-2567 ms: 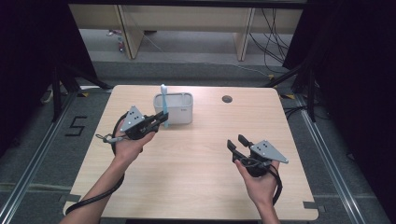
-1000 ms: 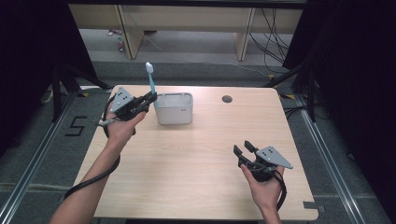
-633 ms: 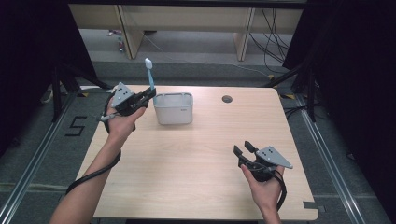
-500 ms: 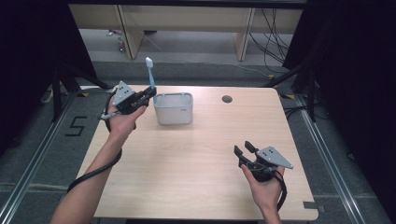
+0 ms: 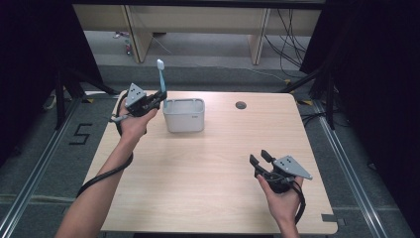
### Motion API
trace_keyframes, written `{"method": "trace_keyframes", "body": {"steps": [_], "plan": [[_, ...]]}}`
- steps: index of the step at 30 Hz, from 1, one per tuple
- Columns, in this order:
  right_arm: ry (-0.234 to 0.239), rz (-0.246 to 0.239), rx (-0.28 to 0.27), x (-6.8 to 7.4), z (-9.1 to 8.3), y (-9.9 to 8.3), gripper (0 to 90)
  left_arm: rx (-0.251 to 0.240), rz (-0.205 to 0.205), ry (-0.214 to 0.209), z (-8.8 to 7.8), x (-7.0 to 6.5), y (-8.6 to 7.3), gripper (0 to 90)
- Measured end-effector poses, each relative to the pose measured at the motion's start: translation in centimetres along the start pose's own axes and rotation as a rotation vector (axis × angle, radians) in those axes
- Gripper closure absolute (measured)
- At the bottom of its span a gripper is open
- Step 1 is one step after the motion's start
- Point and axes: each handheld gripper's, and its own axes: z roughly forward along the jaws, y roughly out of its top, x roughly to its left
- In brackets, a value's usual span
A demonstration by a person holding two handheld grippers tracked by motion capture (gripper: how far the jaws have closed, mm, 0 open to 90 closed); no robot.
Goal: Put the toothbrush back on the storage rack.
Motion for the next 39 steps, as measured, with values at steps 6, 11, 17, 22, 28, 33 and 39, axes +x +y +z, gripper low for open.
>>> {"method": "trace_keyframes", "body": {"steps": [6,11,17,22,28,33,39], "plan": [[-0.005,-0.001,0.005,0.1,0.0,0.1,51.7,0.011,-0.01,0.014,0.7,0.5,-0.4,83.5],[-0.008,-0.009,-0.003,0.0,0.0,0.1,51.7,0.02,-0.012,0.023,1.0,0.7,-0.8,83.4],[0.004,-0.006,-0.001,0.0,0.1,0.1,51.6,0.032,-0.008,0.025,1.2,0.8,-1.0,83.4],[0.007,0.006,0.004,0.1,0.1,0.0,51.6,0.034,-0.014,0.024,1.3,0.9,-1.3,83.4],[-0.007,-0.01,0.011,0.1,0.1,0.0,51.6,0.042,-0.003,0.019,1.6,0.8,-1.6,83.5],[-0.016,-0.004,0.012,0.1,0.1,0.1,51.7,0.051,0.001,0.013,1.9,0.6,-1.8,83.4],[-0.001,0.001,0.008,0.1,0.2,0.0,51.6,0.066,0.006,0.014,2.1,0.5,-2.1,83.4]]}}
